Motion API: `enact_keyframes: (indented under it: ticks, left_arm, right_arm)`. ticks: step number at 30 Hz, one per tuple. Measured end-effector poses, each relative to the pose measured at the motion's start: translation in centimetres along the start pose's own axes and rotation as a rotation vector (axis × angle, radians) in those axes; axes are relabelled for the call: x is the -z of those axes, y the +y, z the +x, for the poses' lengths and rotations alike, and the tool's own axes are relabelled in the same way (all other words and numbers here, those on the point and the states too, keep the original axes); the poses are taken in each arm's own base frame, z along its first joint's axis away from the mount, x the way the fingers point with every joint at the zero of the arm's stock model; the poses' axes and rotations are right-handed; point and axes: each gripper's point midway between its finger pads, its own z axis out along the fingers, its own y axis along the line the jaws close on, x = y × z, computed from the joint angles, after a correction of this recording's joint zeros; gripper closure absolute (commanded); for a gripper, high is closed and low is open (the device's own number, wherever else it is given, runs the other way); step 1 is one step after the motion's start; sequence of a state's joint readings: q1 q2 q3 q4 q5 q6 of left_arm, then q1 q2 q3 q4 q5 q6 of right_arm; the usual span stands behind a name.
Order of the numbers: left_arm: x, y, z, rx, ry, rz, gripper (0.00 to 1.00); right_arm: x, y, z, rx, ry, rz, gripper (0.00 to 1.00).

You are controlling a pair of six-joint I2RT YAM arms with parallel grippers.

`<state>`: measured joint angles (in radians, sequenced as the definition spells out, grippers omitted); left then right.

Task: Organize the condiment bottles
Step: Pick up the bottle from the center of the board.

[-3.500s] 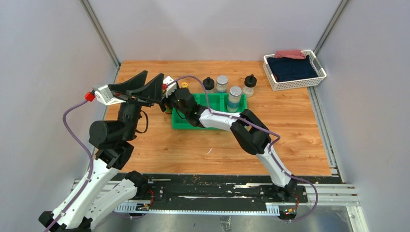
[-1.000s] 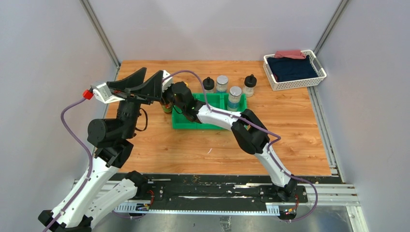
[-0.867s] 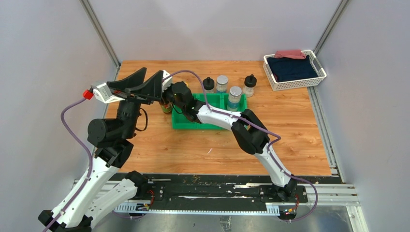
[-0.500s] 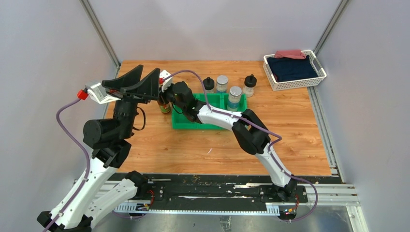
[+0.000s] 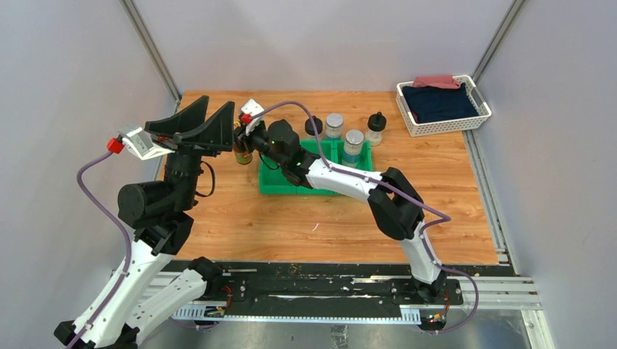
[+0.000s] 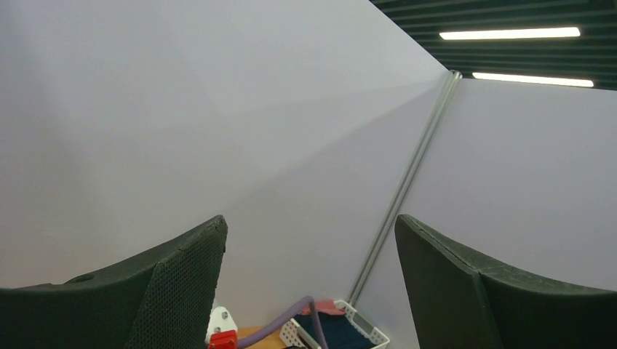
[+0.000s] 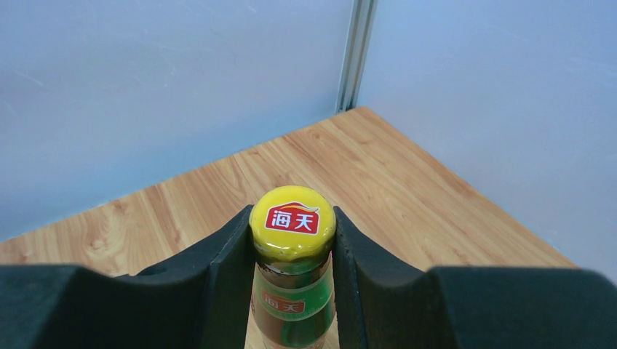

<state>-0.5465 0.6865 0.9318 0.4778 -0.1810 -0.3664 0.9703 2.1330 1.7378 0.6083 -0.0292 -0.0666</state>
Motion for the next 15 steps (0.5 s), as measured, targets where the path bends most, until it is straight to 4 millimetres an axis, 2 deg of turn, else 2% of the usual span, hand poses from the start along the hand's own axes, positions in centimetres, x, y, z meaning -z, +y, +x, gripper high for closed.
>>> enact_keyframes:
  ticks: [4,11,15]
  left_arm:
    - [0.0,0.0,0.0,0.0,0.0,0.0,0.12]
    - [0.0,-0.1,-0.2,-0.001,-0.004,0.002,0.12]
    - [-0.1,-0.2,-0.4,-0.003,-0.008,0.004,0.12]
  right_arm:
    - [0.8,0.7,-2.2,0.008,-0.041,-0.012,1.0]
    - [2.6,1.6,-3.4,0.04,-0.05,-0.024,1.0]
    - [4.2,1.8,-4.2,0.06,-0.048,-0.028,1.0]
